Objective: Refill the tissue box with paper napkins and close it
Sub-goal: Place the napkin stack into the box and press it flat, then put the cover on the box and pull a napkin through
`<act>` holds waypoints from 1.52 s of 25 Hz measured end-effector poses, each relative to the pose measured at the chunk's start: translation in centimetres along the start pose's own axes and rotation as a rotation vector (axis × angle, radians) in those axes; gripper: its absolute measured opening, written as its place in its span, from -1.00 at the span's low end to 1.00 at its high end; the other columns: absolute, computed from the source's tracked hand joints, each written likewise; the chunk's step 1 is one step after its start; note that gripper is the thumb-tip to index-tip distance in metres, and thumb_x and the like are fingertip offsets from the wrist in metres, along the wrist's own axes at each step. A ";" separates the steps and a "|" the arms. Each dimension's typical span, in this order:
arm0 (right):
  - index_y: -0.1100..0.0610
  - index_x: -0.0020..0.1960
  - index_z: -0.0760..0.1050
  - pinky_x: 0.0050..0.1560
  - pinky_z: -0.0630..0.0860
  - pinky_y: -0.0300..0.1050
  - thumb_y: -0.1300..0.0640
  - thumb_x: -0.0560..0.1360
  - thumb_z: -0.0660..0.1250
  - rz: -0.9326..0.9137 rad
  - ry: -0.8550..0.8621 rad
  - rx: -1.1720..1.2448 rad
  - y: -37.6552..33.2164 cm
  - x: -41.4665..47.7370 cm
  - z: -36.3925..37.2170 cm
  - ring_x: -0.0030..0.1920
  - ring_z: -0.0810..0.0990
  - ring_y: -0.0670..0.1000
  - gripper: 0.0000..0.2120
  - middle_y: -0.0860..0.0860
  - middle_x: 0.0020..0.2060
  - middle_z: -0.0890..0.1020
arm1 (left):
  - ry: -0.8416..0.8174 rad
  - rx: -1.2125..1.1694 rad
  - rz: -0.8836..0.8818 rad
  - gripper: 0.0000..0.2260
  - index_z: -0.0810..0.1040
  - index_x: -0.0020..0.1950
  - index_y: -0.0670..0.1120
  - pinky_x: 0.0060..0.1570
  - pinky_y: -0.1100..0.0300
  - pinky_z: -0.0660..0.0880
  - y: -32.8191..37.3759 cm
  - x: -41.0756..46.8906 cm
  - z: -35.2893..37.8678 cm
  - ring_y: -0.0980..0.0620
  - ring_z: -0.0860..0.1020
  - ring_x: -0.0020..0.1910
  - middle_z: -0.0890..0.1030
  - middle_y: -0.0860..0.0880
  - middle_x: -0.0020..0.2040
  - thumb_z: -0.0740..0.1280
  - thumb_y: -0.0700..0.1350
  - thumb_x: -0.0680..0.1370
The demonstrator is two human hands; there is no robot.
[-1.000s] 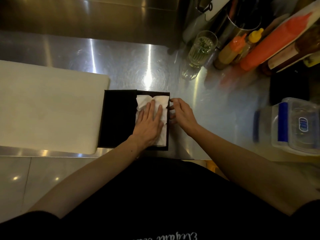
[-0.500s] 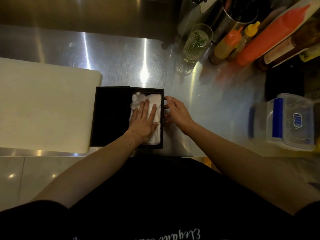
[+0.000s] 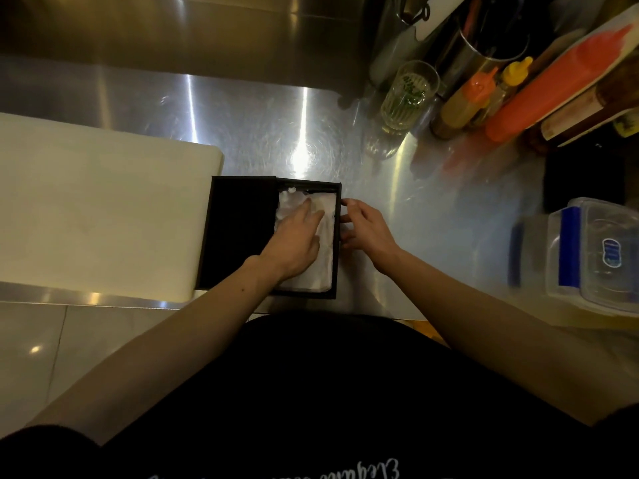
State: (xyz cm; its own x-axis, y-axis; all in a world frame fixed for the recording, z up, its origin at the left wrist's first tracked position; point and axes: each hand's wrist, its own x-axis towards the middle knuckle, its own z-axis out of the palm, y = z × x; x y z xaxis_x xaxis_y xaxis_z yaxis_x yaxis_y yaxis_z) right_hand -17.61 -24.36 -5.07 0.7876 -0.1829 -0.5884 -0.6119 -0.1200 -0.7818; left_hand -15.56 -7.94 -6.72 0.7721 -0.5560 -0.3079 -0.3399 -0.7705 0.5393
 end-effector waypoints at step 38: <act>-0.04 0.45 0.34 0.32 0.43 0.13 -0.47 0.48 -0.02 0.386 -0.288 0.507 0.2 -1.8 -1.3 0.21 0.53 0.08 -0.27 0.12 0.32 0.46 | 0.056 -1.426 -0.375 -0.65 0.69 0.08 0.06 -0.04 0.20 0.56 -4.8 -7.7 -3.5 0.04 0.63 0.01 0.67 0.00 0.01 0.35 0.26 0.48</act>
State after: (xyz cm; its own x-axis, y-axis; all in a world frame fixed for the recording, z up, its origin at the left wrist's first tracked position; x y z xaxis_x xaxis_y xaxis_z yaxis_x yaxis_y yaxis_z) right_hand -19.28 -25.37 -3.92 0.5518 0.1539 -0.8197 -0.7977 0.3841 -0.4649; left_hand -17.98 1.15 -4.22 0.7243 -0.3598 -0.5881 0.6581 0.1064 0.7454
